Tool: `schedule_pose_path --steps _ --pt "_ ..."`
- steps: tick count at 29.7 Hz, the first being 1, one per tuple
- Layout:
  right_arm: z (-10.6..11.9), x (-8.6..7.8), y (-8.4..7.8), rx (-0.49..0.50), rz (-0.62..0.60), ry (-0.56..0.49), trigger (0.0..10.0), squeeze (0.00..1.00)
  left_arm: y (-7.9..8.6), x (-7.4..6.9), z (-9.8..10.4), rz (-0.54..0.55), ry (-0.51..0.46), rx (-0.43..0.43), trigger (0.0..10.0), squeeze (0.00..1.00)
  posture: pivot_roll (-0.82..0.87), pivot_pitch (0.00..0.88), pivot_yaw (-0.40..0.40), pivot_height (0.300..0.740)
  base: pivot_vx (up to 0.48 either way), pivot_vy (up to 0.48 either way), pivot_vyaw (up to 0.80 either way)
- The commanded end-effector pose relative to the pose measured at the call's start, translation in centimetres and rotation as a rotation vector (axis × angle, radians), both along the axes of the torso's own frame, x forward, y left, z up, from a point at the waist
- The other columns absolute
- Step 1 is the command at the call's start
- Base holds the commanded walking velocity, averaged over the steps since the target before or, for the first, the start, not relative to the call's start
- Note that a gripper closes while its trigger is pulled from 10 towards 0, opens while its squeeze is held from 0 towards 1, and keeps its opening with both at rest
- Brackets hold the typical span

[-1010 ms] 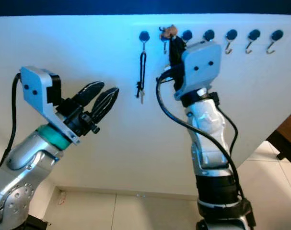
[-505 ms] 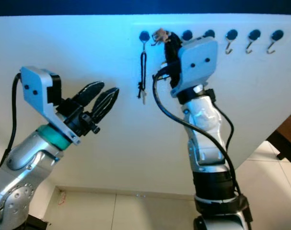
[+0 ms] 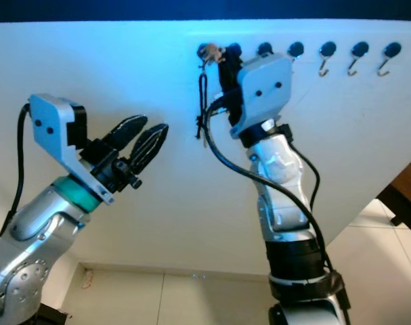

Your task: Hang keys on a hook

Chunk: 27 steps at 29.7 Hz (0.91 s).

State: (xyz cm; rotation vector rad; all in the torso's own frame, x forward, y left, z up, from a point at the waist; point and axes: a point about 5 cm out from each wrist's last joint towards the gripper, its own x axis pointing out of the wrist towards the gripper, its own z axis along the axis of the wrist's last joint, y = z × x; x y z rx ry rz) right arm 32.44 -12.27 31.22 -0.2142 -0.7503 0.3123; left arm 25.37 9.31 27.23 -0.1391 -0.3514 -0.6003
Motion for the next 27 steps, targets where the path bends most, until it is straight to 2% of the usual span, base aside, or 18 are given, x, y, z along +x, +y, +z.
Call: schedule_pose_path --steps 1,11,14,27 --pt "0.5 -0.4 0.3 0.008 0.023 -0.025 10.0 0.0 -0.1 -0.3 -0.1 -0.003 0.0 0.009 10.0 0.0 -0.1 0.039 0.112 0.74 0.0 0.0 0.0" --pt "0.0 -1.5 -0.7 0.025 0.003 -0.017 10.0 0.0 -0.1 -0.3 -0.1 -0.007 0.004 0.009 10.0 0.0 -0.1 0.041 0.114 0.74 0.0 0.0 0.0" --pt "0.2 -1.7 -1.7 0.051 -0.041 -0.028 10.0 0.0 -0.1 -0.3 -0.2 -0.009 0.007 0.01 10.0 0.0 -0.11 0.044 0.12 0.74 0.0 0.0 0.0" --pt "1.0 -1.7 -2.0 0.075 -0.058 -0.058 10.0 0.0 -0.1 -0.2 -0.1 -0.01 0.007 0.01 10.0 0.0 -0.1 0.043 0.119 0.74 0.0 0.0 0.0"
